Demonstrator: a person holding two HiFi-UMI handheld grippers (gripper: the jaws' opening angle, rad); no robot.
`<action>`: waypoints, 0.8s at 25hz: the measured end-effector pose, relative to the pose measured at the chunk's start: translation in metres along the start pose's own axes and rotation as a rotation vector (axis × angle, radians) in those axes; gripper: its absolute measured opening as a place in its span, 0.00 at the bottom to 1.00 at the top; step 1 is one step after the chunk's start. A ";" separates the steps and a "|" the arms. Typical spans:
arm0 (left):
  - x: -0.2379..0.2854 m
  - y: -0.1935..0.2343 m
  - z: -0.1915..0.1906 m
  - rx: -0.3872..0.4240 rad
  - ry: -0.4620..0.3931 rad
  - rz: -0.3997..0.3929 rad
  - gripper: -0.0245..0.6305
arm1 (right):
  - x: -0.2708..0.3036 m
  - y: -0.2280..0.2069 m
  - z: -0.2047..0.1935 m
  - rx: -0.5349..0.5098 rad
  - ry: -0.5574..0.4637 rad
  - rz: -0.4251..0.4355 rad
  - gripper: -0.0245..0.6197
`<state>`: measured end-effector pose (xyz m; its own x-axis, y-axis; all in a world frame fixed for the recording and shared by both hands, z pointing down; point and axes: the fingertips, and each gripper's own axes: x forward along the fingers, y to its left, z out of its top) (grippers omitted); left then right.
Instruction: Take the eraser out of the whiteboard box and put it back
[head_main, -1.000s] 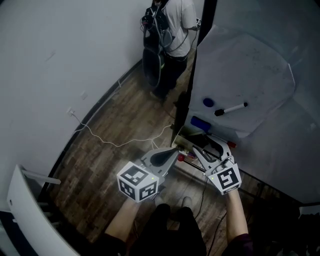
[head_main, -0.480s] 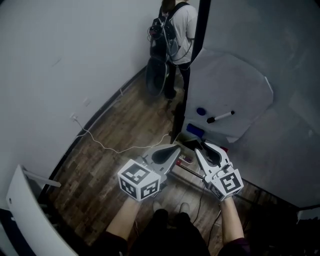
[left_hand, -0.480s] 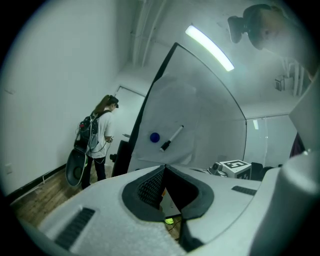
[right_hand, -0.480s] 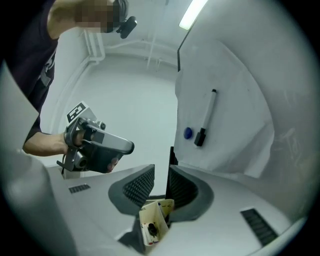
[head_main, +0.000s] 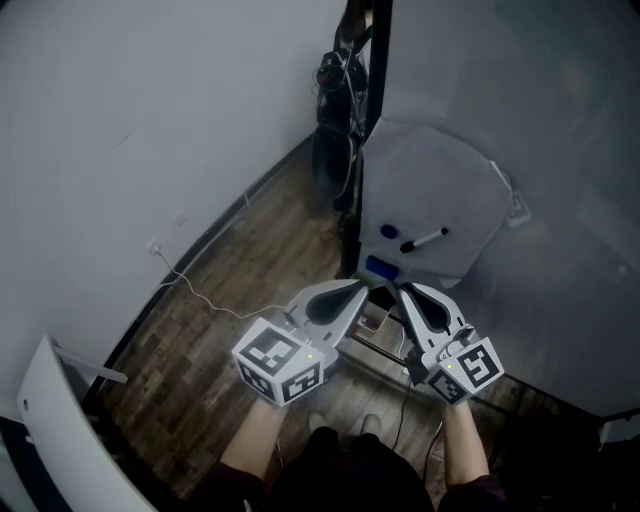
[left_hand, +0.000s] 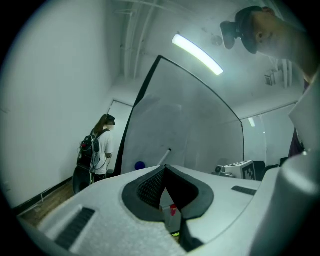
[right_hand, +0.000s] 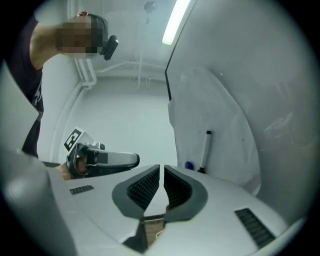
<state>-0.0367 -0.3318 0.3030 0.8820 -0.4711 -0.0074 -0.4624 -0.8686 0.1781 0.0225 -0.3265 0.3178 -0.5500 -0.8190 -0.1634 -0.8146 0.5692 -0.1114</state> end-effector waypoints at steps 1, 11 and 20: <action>0.000 -0.003 0.005 0.009 -0.007 -0.002 0.04 | -0.001 0.001 0.006 0.015 -0.011 0.005 0.07; 0.008 -0.021 0.027 0.044 -0.055 -0.029 0.04 | -0.009 -0.002 0.033 0.049 -0.047 0.026 0.04; 0.010 -0.021 0.030 0.050 -0.063 -0.016 0.04 | -0.014 -0.008 0.039 0.057 -0.063 0.029 0.04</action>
<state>-0.0208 -0.3228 0.2692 0.8828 -0.4643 -0.0721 -0.4534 -0.8820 0.1281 0.0439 -0.3166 0.2829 -0.5591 -0.7971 -0.2280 -0.7858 0.5972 -0.1608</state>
